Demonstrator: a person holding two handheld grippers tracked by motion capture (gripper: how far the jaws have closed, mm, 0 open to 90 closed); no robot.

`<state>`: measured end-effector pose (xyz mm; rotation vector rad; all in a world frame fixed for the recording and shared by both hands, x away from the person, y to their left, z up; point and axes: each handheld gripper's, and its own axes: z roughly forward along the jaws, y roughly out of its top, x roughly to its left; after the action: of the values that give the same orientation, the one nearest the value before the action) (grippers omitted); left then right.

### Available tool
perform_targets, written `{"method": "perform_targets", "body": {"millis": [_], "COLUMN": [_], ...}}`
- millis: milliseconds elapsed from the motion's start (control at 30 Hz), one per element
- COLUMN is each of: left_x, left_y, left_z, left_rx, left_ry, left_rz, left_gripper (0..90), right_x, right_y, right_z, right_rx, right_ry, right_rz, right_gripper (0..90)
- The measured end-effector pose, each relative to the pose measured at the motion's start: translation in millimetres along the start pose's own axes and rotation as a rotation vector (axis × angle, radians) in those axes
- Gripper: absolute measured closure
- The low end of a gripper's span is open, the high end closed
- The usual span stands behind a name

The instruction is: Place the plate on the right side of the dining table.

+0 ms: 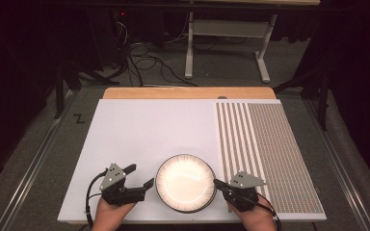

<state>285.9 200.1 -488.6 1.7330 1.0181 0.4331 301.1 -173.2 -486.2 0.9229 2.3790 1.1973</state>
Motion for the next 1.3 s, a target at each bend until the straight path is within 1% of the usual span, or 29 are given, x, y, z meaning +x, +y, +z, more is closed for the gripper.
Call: {"method": "perform_targets", "body": {"millis": [233, 333, 467, 500, 667, 833, 900, 1000, 1300], "left_x": [0.1, -0.9, -2.1, -2.5, -3.4, -3.5, -4.1, -4.3, -4.5], "left_y": [-0.1, -0.5, -0.8, -1.1, -0.6, -1.1, -0.9, -0.8, -1.0], "left_z": [0.0, 1.1, 2.7, 3.1, 2.7, 2.4, 2.1, 2.0, 3.7], "left_rx": [0.003, 0.006, 0.019, 0.021, 0.019, 0.015, 0.013, 0.011, 0.018], "left_ry": [-0.004, -0.011, -0.029, -0.029, -0.031, -0.026, -0.021, -0.023, -0.031], "left_rz": [0.002, 0.003, 0.000, -0.001, 0.000, 0.007, 0.009, 0.006, 0.004], "left_gripper": [16.2, 16.8, 18.3, 18.5, 20.6, 20.8, 20.0, 19.3, 18.8], "right_x": [2.6, 4.3, 7.3, 7.2, 7.3, 9.6, 11.3, 10.7, 10.5], "right_y": [1.1, 1.9, 3.3, 3.7, 4.1, 4.8, 5.7, 5.6, 5.7], "right_z": [2.5, 4.6, 8.0, 8.7, 10.0, 13.4, 13.7, 13.8, 14.3], "right_rx": [0.009, 0.010, 0.013, 0.012, 0.013, 0.014, 0.023, 0.022, 0.020], "right_ry": [0.010, 0.015, 0.023, 0.026, 0.032, 0.043, 0.032, 0.034, 0.035], "right_rz": [-0.002, -0.008, -0.012, -0.022, -0.012, -0.016, -0.021, -0.010, -0.008], "right_gripper": [90.0, 90.0, 90.0, 90.0, 90.0, 90.0, 90.0, 90.0, 90.0]}}
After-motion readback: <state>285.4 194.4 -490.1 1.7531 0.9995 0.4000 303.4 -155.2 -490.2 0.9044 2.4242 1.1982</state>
